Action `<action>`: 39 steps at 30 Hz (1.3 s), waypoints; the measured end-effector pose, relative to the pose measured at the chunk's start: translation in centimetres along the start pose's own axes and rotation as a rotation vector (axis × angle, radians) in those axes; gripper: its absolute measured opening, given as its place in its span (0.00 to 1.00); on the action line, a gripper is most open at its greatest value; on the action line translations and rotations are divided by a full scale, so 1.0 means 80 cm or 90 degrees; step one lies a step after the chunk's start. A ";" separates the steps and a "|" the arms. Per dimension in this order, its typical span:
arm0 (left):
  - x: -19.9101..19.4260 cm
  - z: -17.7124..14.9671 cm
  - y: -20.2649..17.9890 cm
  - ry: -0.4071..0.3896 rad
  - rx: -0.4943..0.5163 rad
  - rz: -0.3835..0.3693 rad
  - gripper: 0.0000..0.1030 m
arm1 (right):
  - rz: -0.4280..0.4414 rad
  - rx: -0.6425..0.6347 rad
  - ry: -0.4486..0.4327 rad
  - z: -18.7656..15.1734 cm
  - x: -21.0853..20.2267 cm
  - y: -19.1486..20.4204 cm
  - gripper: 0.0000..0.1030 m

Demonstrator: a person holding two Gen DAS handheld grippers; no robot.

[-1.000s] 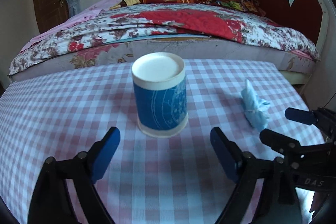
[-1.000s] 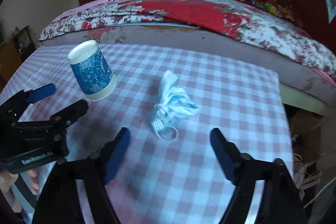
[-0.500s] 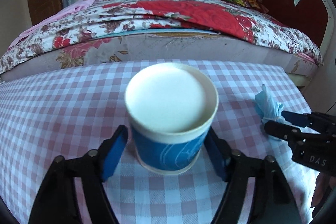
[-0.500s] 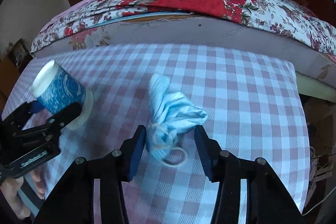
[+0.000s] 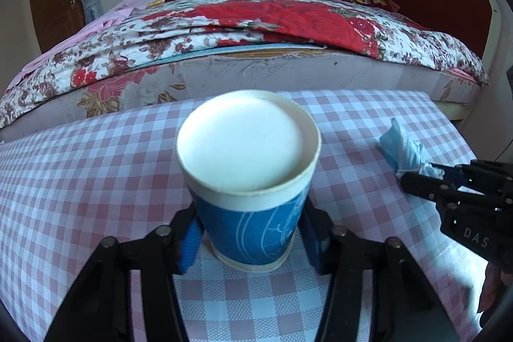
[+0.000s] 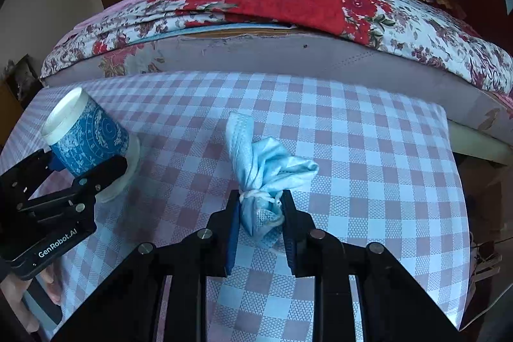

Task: Collect trash
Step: 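Grasp the blue paper cup with the left tool while the right tool grasps the light blue tissue, then carry the blue cup and tissue over the trash bin with both tools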

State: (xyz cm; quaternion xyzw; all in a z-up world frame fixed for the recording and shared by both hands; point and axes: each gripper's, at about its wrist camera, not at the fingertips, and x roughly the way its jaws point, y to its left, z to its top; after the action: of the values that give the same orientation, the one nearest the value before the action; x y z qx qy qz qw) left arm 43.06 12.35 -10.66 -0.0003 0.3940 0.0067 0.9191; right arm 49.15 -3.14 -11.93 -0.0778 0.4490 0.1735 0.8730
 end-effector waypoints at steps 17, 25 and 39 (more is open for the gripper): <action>-0.047 -0.017 0.001 -0.028 0.027 0.018 0.46 | 0.001 0.003 -0.008 -0.006 -0.022 0.012 0.23; -0.083 -0.043 0.006 -0.023 0.013 0.015 0.46 | 0.009 -0.004 -0.013 -0.029 -0.053 0.030 0.23; -0.176 -0.088 -0.017 -0.044 0.019 -0.006 0.46 | 0.034 0.011 -0.035 -0.097 -0.150 0.036 0.23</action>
State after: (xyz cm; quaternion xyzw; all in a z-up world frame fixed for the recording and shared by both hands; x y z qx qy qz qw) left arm 28.27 10.75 -5.33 0.0120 0.3619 -0.0037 0.9321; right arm 35.75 -5.57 -6.69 -0.0539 0.4283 0.1949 0.8807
